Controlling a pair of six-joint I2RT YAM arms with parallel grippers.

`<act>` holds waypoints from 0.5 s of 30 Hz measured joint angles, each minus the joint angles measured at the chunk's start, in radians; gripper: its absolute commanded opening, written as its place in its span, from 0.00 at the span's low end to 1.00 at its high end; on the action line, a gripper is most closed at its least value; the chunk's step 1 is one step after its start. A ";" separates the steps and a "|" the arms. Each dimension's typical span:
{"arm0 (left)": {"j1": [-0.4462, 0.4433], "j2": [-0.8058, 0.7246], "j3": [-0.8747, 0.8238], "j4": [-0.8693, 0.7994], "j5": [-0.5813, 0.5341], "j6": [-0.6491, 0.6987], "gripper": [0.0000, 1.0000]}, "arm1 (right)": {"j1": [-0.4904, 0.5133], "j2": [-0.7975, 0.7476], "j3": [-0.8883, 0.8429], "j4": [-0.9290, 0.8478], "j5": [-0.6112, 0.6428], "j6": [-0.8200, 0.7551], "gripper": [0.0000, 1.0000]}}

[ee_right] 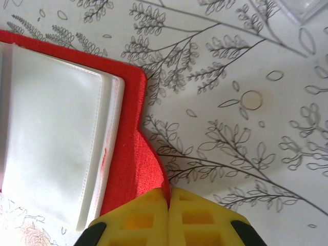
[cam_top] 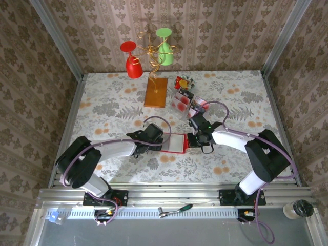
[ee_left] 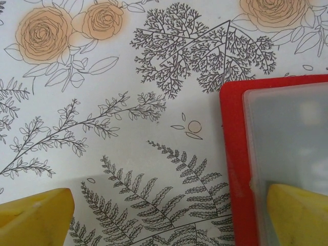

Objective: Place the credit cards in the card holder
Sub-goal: Rotate the card holder at the center of the table.

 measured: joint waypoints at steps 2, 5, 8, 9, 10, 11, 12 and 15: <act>0.000 0.009 -0.001 0.004 0.000 -0.004 0.97 | -0.009 0.000 0.008 -0.011 0.001 -0.017 0.00; 0.000 0.023 -0.001 0.011 0.000 -0.006 0.97 | -0.018 0.005 0.021 -0.026 0.002 -0.037 0.11; 0.000 0.029 -0.002 0.021 0.000 -0.012 0.97 | -0.021 0.013 0.033 -0.037 0.002 -0.051 0.28; 0.000 0.030 -0.002 0.023 0.000 -0.014 0.97 | -0.021 0.013 0.037 -0.042 0.002 -0.052 0.30; 0.000 0.030 -0.005 0.027 0.000 -0.015 0.97 | -0.021 0.013 0.040 -0.045 0.002 -0.052 0.31; 0.000 0.030 -0.007 0.031 0.000 -0.016 0.97 | -0.021 0.011 0.043 -0.048 0.002 -0.051 0.31; 0.000 0.030 -0.009 0.034 0.000 -0.019 0.97 | -0.021 0.006 0.046 -0.050 0.001 -0.050 0.32; 0.000 0.030 -0.015 0.045 0.000 -0.026 0.97 | -0.021 -0.044 0.046 -0.056 -0.006 -0.034 0.29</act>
